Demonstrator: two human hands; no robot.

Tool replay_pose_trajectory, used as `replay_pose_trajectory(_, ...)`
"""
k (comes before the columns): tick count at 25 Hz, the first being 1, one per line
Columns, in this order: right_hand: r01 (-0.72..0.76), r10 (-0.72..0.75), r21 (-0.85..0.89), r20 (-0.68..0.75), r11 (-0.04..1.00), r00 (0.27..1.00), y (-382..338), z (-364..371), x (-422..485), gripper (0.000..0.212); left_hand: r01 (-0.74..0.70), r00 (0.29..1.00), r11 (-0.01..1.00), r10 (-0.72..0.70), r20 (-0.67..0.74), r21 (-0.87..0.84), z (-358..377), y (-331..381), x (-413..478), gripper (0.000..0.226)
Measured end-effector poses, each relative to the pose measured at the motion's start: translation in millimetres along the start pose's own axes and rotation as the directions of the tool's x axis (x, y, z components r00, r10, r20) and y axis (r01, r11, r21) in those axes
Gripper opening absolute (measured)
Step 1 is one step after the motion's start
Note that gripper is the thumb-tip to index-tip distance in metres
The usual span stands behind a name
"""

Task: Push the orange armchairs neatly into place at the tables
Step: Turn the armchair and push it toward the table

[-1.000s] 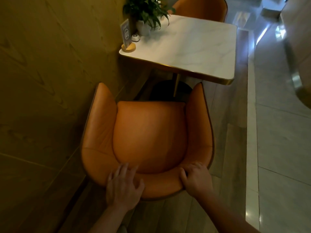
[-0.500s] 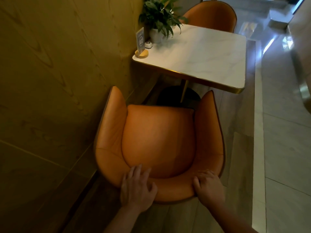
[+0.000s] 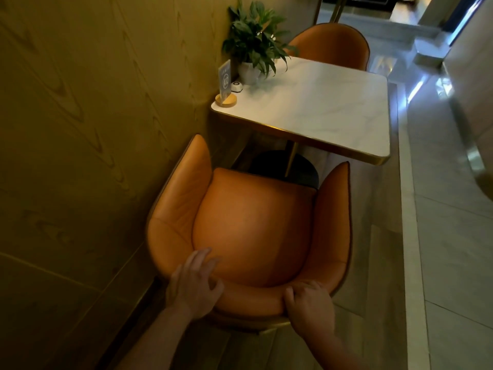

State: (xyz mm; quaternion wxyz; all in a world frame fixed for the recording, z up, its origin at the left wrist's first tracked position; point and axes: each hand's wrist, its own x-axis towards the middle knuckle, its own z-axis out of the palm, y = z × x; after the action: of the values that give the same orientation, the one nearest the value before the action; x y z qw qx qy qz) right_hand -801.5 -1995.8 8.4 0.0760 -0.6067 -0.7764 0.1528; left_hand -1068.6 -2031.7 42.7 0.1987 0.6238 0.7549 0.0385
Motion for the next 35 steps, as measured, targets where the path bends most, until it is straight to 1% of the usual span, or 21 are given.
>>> replay_pose_trajectory(1, -0.006, 0.007, -0.009, 0.036, 1.000, 0.999, -8.0, -1.2, 5.4, 0.036, -0.005, 1.000, 1.000, 0.004, 0.023, 0.013, -6.1, -5.8, 8.5, 0.068)
replay_pose_trajectory(3, -0.013, 0.013, -0.006, 0.058, 1.000, 0.998, -18.0, -0.1, 19.2, 0.042, -0.016, 0.999, 0.999, 0.014, 0.048, 0.038, -15.2, -16.1, 24.7, 0.057)
replay_pose_trajectory(5, -0.049, 0.041, 0.071, 0.111, 0.996, 0.993, -17.3, -4.4, 38.5, 0.044, -0.010, 0.999, 0.999, 0.008, 0.046, 0.046, -19.2, -22.7, 37.2, 0.054)
replay_pose_trajectory(6, -0.081, 0.067, 0.112, 0.126, 0.990, 0.990, -9.6, -6.6, 48.6, 0.040, 0.000, 0.999, 0.999, -0.002, 0.042, 0.040, -20.0, -24.6, 41.6, 0.053)
replay_pose_trajectory(7, -0.098, 0.087, 0.134, 0.084, 0.986, 0.993, 1.3, -8.2, 57.7, 0.033, 0.013, 0.999, 0.999, -0.015, 0.037, 0.035, -20.5, -25.5, 44.1, 0.053)
replay_pose_trajectory(8, -0.110, 0.110, 0.096, 0.009, 0.989, 0.994, 16.2, -7.7, 67.3, 0.029, 0.021, 0.999, 0.999, -0.022, 0.034, 0.033, -19.2, -26.4, 46.2, 0.053)
replay_pose_trajectory(9, -0.132, 0.132, 0.013, -0.056, 0.991, 0.990, 31.7, -7.5, 76.8, 0.034, 0.023, 0.999, 0.999, -0.024, 0.031, 0.031, -18.1, -26.5, 48.0, 0.053)
replay_pose_trajectory(10, -0.170, 0.165, -0.066, -0.071, 0.983, 0.984, 45.7, -7.8, 85.2, 0.042, 0.024, 0.999, 0.999, -0.025, 0.037, 0.027, -17.5, -26.7, 49.6, 0.054)
replay_pose_trajectory(12, -0.268, 0.272, -0.157, 0.002, 0.950, 0.962, 65.2, -8.5, 101.2, 0.052, 0.028, 0.998, 0.999, -0.029, 0.060, 0.017, -18.9, -29.8, 59.2, 0.056)
replay_pose_trajectory(14, -0.339, 0.357, -0.165, 0.094, 0.926, 0.929, 76.1, -7.3, 118.5, 0.059, 0.032, 0.996, 0.999, -0.035, 0.080, 0.037, -21.0, -39.1, 82.7, 0.058)
replay_pose_trajectory(16, -0.360, 0.383, -0.180, 0.108, 0.915, 0.918, 82.0, -3.0, 131.4, 0.066, 0.054, 0.996, 0.988, -0.063, 0.062, 0.147, -25.3, -52.5, 115.0, 0.061)
replay_pose_trajectory(19, -0.368, 0.407, -0.277, 0.097, 0.888, 0.908, 84.6, 5.3, 144.8, 0.081, 0.100, 0.991, 0.944, -0.121, 0.048, 0.315, -26.6, -76.7, 164.3, 0.066)
replay_pose_trajectory(22, -0.380, 0.437, -0.361, 0.091, 0.852, 0.895, 82.1, 10.3, 151.9, 0.089, 0.138, 0.978, 0.913, -0.186, 0.090, 0.383, -22.2, -94.8, 197.6, 0.073)
replay_pose_trajectory(25, -0.394, 0.470, -0.423, 0.089, 0.816, 0.878, 78.7, 12.0, 161.7, 0.086, 0.139, 0.980, 0.879, -0.190, 0.066, 0.455, -18.8, -108.0, 220.9, 0.079)
replay_pose_trajectory(27, -0.400, 0.480, -0.431, 0.091, 0.809, 0.873, 77.4, 17.1, 170.1, 0.081, 0.137, 0.986, 0.855, -0.168, 0.017, 0.500, -16.3, -118.6, 239.4, 0.082)
replay_pose_trajectory(30, -0.400, 0.490, -0.433, 0.117, 0.808, 0.864, 79.6, 19.5, 173.7, 0.082, 0.141, 0.988, 0.810, -0.153, -0.027, 0.569, -12.0, -125.9, 256.0, 0.088)
replay_pose_trajectory(35, -0.414, 0.524, -0.407, 0.208, 0.814, 0.826, 80.7, 14.0, 180.9, 0.084, 0.168, 0.985, 0.748, -0.159, -0.072, 0.643, -10.0, -134.3, 268.7, 0.077)
